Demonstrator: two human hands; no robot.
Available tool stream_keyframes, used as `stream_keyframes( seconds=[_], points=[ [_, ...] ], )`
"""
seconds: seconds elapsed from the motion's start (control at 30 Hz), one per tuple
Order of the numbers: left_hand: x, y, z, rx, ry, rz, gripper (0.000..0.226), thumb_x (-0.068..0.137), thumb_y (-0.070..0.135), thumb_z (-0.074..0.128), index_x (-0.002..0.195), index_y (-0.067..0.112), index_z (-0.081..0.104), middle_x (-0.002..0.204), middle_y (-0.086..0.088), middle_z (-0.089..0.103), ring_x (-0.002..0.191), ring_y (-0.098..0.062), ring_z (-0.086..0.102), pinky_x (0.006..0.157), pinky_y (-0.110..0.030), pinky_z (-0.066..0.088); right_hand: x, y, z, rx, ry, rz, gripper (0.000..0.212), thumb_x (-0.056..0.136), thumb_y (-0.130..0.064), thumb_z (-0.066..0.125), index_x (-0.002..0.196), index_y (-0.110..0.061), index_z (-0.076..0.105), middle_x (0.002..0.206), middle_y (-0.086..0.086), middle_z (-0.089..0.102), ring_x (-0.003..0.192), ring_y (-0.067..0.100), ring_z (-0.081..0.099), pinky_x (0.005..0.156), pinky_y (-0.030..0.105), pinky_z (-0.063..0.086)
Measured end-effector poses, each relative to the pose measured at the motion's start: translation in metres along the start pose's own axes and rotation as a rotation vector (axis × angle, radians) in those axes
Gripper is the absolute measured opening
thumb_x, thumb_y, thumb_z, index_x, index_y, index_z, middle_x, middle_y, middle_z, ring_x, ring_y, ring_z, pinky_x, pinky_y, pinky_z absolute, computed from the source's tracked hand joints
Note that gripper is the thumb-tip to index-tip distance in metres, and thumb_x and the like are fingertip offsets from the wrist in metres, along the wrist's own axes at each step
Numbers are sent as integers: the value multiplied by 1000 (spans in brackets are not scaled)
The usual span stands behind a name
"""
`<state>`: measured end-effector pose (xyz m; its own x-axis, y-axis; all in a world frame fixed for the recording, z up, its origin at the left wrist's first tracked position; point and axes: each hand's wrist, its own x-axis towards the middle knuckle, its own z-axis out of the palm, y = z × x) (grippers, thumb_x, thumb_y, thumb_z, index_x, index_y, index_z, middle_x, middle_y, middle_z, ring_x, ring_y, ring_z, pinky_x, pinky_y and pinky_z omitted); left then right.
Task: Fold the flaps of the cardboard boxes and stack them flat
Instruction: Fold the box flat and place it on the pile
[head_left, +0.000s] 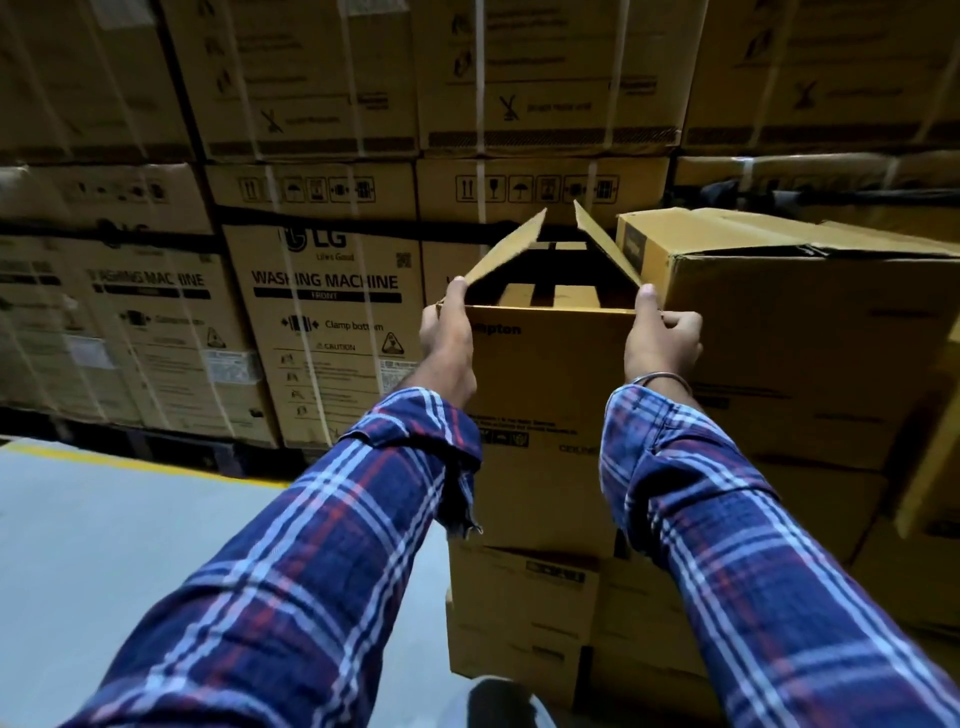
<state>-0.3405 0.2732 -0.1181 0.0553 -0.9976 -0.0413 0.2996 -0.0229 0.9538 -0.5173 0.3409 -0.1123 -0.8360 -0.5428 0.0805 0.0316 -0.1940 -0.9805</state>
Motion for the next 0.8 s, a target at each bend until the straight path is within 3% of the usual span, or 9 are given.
stream_keyframes(
  seconds=[0.1,0.2,0.27,0.4,0.5,0.6,0.7,0.8],
  points=[
    [-4,-1,-1,32,4,26,50,93,54,59,135,30,51,123,-4,57,109,-22,55,103,-47,47,-1,-5,0,-1,19,-2,37,88,-47,68,107,-19,55,127,2,52,111,26,58,68,29,43],
    [-5,-2,-1,34,16,47,69,82,57,60,145,34,45,130,-7,59,113,-26,59,101,-51,52,2,-9,1,29,34,3,39,85,-40,69,113,-17,56,126,2,54,98,21,60,60,27,41],
    [-8,2,2,29,19,92,62,87,52,60,144,37,45,124,-4,60,111,-24,60,96,-49,55,3,-10,0,46,46,-13,39,86,-40,68,117,-19,56,125,-1,51,87,12,56,58,27,39],
    [-11,13,11,69,32,234,24,85,54,57,108,49,56,112,-4,64,105,-27,62,91,-51,58,0,-7,-4,56,2,-32,32,94,-39,64,126,-33,63,127,-4,44,88,6,49,59,21,36],
    [-15,22,8,125,69,314,31,68,69,50,97,57,52,110,-2,64,105,-28,62,93,-55,55,-9,-7,-7,103,-23,-54,21,93,-38,66,114,-38,71,130,-1,55,108,14,57,62,19,40],
    [-23,39,-5,110,86,367,26,75,64,53,99,53,54,108,-1,66,105,-26,64,94,-55,55,-25,-15,-3,129,-34,-111,13,91,-38,67,103,-39,73,127,-1,56,107,12,57,65,19,42],
    [-28,56,-31,48,121,389,20,87,53,56,105,42,58,109,-2,65,103,-24,65,93,-52,57,-51,-30,8,138,-102,-186,8,94,-34,67,95,-39,74,123,-4,49,107,9,54,64,10,37],
    [-35,71,-64,-24,176,390,22,93,47,56,110,33,59,110,-4,65,101,-23,65,83,-42,59,-81,-41,24,121,-197,-260,10,96,-31,66,98,-35,76,121,-4,46,98,0,52,55,3,40]
  ],
)
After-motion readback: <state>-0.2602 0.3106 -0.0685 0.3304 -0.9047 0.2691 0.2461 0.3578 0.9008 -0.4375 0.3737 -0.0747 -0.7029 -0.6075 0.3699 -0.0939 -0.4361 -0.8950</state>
